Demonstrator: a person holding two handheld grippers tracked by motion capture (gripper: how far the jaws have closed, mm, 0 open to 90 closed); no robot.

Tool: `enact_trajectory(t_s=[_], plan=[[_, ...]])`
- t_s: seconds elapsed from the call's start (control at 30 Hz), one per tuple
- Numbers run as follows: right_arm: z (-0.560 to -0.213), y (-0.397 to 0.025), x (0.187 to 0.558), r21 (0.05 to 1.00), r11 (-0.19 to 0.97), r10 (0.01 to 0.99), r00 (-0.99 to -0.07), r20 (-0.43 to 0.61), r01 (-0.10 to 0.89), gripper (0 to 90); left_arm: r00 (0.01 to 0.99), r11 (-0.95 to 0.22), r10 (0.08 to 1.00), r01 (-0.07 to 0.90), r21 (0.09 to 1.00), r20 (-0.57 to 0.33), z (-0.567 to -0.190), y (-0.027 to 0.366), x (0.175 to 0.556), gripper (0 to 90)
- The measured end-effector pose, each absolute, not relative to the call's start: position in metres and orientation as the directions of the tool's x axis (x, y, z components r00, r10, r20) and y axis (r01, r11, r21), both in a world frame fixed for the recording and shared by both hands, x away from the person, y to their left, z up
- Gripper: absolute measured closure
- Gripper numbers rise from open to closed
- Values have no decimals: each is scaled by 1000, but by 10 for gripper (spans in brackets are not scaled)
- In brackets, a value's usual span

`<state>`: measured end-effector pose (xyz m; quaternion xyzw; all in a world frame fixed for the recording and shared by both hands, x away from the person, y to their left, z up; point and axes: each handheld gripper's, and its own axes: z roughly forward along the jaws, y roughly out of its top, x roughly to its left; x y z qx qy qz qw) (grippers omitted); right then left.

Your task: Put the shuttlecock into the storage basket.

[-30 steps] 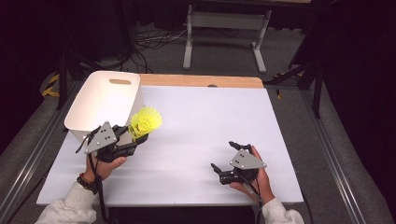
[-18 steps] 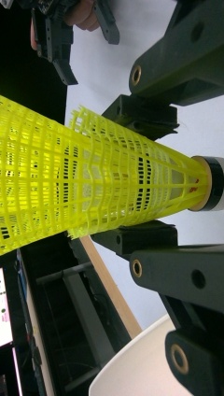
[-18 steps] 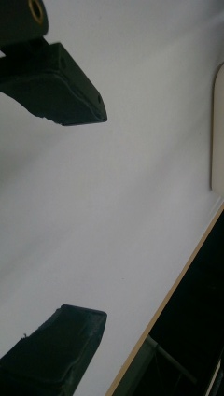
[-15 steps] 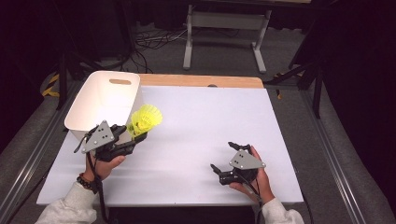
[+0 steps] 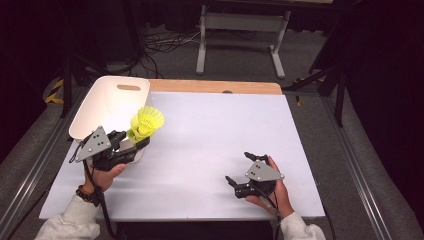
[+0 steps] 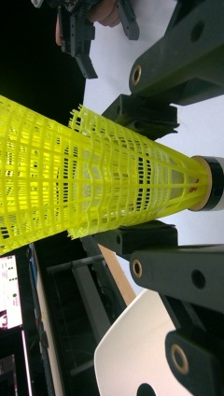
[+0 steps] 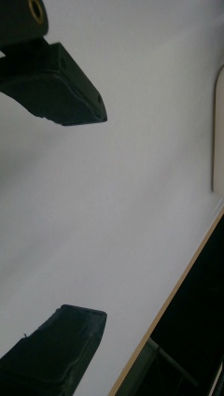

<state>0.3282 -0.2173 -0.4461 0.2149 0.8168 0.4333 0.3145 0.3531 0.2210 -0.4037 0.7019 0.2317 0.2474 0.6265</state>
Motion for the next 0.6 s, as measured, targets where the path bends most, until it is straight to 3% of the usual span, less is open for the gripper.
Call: enact_trajectory(t_s=[0.6], plan=[[-445,-218,328,841,537,622,-707,-336,72,61,745,-61,666,-9,998,47,-394,239,349,550]])
